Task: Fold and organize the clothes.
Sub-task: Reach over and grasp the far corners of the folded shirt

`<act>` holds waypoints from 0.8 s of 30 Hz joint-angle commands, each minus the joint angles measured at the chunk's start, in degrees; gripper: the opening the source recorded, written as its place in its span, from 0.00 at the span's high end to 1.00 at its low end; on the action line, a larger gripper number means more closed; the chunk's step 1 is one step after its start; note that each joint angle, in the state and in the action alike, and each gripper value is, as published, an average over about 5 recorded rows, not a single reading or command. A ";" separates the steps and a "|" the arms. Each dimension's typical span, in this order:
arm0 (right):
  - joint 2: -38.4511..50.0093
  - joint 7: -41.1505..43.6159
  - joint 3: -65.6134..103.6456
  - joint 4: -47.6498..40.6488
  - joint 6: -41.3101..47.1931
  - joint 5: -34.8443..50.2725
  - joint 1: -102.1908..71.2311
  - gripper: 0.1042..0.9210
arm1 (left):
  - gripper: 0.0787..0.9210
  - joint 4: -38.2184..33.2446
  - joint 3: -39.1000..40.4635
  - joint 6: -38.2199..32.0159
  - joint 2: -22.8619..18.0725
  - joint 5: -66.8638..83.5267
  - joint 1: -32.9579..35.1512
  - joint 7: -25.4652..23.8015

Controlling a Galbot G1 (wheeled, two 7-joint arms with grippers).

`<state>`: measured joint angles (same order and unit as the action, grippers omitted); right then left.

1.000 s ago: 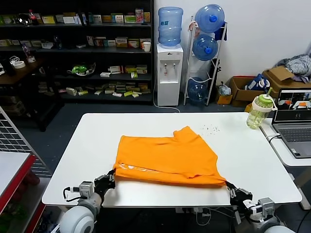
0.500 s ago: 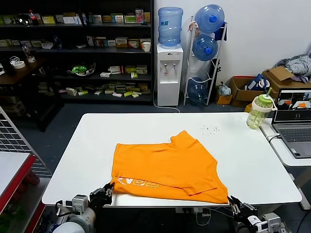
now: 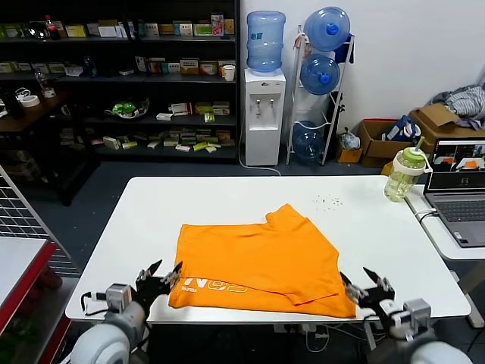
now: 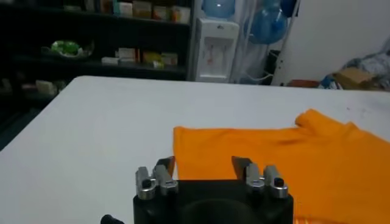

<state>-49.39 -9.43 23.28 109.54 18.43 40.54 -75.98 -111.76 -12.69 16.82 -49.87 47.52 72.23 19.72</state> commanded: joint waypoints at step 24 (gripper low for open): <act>-19.74 1.13 -30.73 -48.65 8.96 1.30 50.38 0.12 | 0.12 37.10 17.49 6.96 -8.29 7.53 -35.97 -4.22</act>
<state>-65.90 -8.61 -4.12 67.80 26.21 42.46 -29.88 -79.04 2.51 22.81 -57.31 54.09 40.28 16.01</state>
